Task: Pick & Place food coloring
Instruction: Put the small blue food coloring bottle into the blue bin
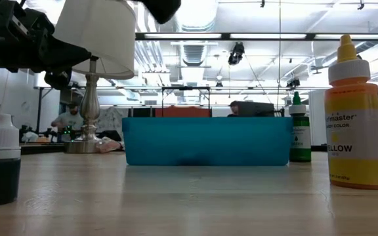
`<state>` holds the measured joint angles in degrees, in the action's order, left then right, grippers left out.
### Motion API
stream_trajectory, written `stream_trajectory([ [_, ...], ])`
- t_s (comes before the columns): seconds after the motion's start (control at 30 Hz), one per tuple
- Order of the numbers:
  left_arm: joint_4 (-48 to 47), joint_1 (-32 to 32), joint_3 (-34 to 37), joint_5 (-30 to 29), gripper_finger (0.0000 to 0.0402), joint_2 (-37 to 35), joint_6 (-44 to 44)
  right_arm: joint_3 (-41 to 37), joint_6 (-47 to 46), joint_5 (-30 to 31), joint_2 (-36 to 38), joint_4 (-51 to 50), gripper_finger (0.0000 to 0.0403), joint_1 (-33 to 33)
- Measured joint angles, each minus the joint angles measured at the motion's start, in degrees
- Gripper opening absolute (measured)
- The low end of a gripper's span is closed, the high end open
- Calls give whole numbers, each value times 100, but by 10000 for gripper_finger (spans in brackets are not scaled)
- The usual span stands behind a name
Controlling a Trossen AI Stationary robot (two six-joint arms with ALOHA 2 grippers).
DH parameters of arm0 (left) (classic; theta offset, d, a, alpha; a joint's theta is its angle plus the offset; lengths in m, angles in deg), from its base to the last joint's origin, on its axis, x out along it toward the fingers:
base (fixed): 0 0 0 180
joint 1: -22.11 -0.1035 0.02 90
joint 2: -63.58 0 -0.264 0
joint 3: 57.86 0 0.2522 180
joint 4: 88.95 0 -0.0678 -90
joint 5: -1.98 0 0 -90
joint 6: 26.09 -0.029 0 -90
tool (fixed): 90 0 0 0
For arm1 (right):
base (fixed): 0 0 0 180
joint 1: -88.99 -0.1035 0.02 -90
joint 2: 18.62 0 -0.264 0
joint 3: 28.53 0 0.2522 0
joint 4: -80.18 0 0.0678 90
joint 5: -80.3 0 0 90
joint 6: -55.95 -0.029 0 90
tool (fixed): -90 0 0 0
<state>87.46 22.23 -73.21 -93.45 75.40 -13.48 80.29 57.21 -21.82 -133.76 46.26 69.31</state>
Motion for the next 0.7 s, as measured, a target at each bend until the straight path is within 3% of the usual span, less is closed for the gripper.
stream_trajectory([
  [0.4, 5, 0, 0, -2, 2, 2, 1, 840, 465, -300, -861, 120, 249, -44],
  [0.7, 8, 0, 0, 0, 2, 2, -1, 1731, 477, -298, -867, -981, 246, -57],
])
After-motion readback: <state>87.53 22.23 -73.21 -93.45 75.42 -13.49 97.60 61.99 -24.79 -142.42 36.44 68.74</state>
